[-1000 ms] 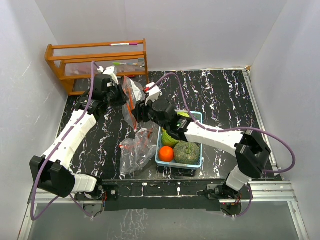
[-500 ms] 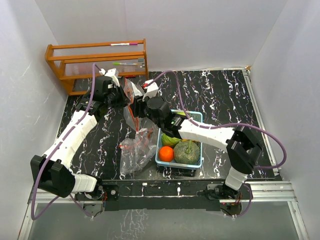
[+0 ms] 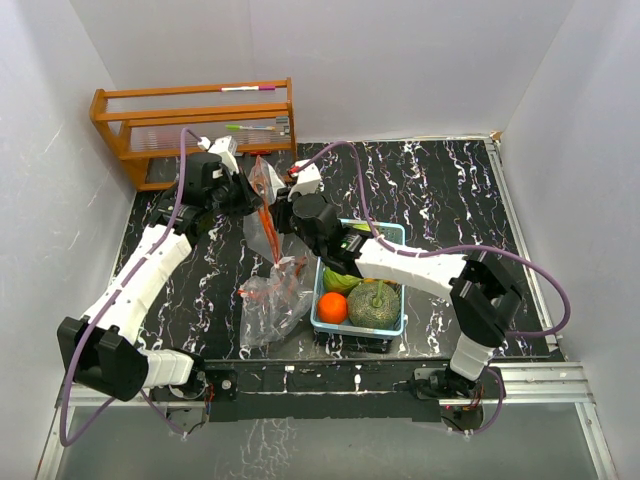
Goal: Place the food in the zip-top bag and seal the zipper
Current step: Open the zipper of the food storage bag at the center of the board.
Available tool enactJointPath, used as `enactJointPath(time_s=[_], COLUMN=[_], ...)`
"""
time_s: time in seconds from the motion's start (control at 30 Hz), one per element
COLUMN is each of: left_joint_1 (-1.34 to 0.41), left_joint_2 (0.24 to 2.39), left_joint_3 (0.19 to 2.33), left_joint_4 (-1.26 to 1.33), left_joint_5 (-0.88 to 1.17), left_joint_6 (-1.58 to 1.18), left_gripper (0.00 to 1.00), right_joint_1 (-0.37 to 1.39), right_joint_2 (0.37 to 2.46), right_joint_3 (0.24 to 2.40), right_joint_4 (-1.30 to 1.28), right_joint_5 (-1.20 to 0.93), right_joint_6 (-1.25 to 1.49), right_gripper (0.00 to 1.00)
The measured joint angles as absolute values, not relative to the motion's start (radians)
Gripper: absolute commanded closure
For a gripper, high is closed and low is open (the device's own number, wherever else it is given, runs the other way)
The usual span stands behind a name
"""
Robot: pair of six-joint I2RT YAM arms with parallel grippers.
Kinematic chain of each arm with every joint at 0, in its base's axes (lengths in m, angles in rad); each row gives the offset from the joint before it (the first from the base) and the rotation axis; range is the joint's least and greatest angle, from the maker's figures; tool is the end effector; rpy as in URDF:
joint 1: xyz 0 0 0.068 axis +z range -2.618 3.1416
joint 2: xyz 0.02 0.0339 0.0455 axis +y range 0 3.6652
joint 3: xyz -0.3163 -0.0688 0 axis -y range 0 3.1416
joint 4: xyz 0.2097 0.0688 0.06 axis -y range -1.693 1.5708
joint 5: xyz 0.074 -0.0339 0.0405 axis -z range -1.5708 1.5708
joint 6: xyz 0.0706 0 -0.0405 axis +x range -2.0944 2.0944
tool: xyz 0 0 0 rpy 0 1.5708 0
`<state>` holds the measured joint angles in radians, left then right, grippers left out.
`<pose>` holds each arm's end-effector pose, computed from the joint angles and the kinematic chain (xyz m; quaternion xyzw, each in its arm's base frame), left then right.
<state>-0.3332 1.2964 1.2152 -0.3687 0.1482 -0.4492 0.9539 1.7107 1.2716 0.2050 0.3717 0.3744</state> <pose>0.2590 -0.1007 0.3982 -0.0097 0.8456 -0.2601 0.4661 0.2612 0.3240 0.3594 -0.1106 0.7719 0.2612 0.5690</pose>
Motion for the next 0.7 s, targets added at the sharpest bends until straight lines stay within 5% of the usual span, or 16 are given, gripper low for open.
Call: enactJointPath(time_s=[0.13, 0.27, 0.57, 0.7], left_joint_1=[-0.333, -0.333, -0.333, -0.333], left_joint_2=[1.293, 1.287, 1.277, 1.277], left_joint_3=[1.215, 1.211, 1.176, 1.174], left_joint_4=[-0.366, -0.366, -0.363, -0.358], left_joint_5=[0.165, 0.173, 0.17, 0.168], left_joint_6=[-0.45, -0.449, -0.446, -0.447], left_gripper=[1.0, 1.0, 1.0, 1.0], right_joint_1=[0.954, 0.954, 0.953, 0.954], right_joint_2=[1.715, 1.715, 1.646, 1.609], right_joint_3=[1.272, 1.272, 1.201, 1.193], right_joint_4=[0.195, 0.181, 0.197, 0.213], right_joint_5=[0.401, 0.458, 0.394, 0.357], right_joint_6=[0.379, 0.385, 0.33, 0.31], right_gripper=[0.91, 0.91, 0.55, 0.52])
